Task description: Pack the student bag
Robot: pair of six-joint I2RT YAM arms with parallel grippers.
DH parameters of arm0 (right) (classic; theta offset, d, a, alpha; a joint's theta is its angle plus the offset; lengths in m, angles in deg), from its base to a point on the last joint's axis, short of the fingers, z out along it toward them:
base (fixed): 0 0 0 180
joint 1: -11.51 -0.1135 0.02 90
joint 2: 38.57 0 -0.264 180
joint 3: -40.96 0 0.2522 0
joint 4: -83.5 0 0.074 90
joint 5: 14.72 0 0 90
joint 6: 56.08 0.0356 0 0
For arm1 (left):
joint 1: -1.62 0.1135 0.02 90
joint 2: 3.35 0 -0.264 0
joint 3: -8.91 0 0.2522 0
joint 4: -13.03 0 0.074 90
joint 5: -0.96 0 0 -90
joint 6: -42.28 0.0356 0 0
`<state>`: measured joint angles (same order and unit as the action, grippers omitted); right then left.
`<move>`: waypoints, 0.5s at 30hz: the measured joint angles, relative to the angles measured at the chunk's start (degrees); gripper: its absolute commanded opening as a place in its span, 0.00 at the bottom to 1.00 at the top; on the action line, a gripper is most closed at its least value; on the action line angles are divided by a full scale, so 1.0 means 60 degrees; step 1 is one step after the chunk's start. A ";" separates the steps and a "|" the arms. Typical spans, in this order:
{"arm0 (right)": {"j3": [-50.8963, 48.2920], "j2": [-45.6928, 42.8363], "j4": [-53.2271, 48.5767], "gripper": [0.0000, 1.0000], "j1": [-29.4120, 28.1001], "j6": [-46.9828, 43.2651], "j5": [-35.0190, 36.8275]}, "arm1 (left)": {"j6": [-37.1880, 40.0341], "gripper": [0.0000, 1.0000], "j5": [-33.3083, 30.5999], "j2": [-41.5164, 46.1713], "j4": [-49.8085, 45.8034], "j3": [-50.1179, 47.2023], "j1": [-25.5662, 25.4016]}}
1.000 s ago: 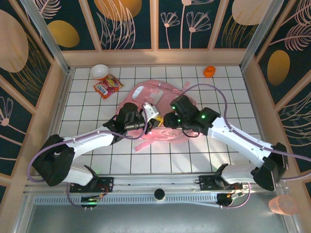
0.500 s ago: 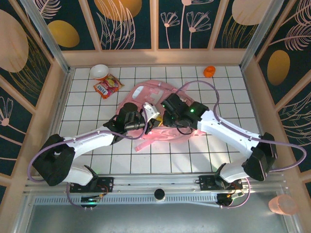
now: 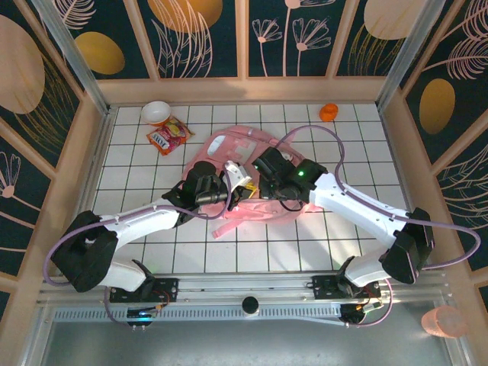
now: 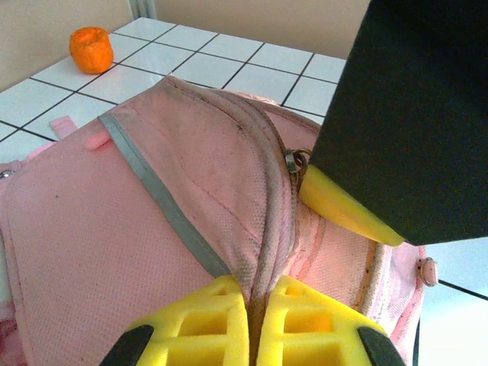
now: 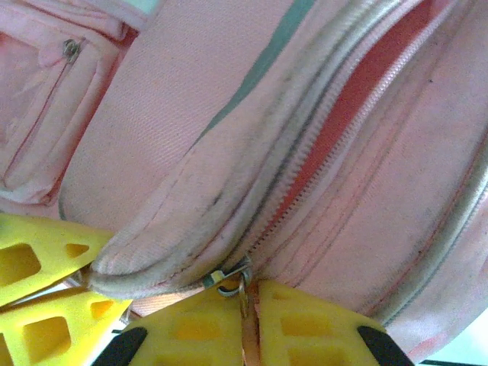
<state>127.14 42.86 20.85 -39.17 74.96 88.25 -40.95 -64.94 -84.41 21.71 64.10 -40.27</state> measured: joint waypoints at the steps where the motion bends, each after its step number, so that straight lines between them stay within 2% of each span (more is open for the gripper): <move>1: 0.0000 0.0000 0.0000 0.00 0.0004 -0.0084 -0.0025 | 0.0000 0.00 0.0000 0.0000 -0.0004 0.0000 0.0000; 7: -0.0004 -0.0036 0.0025 0.00 0.0459 -0.0831 -0.0710 | 0.0109 0.00 -0.0018 0.0000 0.0000 -0.0015 0.0029; 12: -0.0368 -0.0543 0.0481 0.00 0.1676 -0.1945 -0.2426 | 0.0441 0.00 0.0164 0.0073 0.0098 -0.0047 0.0211; 15: -0.0663 -0.0809 0.0710 0.00 0.2412 -0.2608 -0.2991 | 0.0703 0.00 0.0353 0.0270 -0.0004 -0.0109 0.0321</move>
<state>123.16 38.01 25.12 -24.70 59.31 70.30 -36.73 -62.82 -82.79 21.69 63.44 -38.35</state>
